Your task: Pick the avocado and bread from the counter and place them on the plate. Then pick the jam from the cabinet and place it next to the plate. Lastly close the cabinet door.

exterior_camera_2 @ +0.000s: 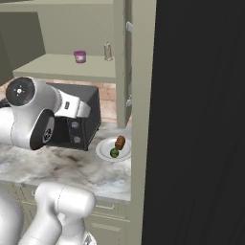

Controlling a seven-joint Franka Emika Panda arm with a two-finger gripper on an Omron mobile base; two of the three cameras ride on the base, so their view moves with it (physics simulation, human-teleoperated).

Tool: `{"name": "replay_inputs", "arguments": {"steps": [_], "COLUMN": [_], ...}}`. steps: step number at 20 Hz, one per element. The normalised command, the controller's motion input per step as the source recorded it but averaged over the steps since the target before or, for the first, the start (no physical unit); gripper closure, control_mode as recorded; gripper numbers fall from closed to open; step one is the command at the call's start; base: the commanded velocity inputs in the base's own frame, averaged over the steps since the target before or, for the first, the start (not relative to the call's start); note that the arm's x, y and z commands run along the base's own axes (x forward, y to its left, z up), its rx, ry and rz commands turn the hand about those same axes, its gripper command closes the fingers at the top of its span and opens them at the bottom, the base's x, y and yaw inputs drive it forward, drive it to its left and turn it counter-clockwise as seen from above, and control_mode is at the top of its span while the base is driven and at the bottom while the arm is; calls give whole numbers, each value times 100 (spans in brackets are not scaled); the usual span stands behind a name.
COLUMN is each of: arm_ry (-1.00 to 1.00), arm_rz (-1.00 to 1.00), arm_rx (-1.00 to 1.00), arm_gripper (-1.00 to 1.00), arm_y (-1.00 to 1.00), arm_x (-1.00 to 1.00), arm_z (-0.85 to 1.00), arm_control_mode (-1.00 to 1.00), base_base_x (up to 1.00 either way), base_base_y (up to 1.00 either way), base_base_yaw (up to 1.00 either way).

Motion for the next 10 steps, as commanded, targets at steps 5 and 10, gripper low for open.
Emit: {"name": "replay_inputs", "arguments": {"steps": [5, 10], "arm_ry": [-10, -14], "arm_rz": [0, 2], "arm_rx": [-6, -8], "arm_gripper": [-100, -100], "arm_y": [27, 41], "arm_x": [0, 0], "arm_z": [38, 8], "arm_control_mode": [-100, -100], "base_base_x": [0, 0], "base_base_y": [0, 0], "base_base_yaw": [0, 0]}}
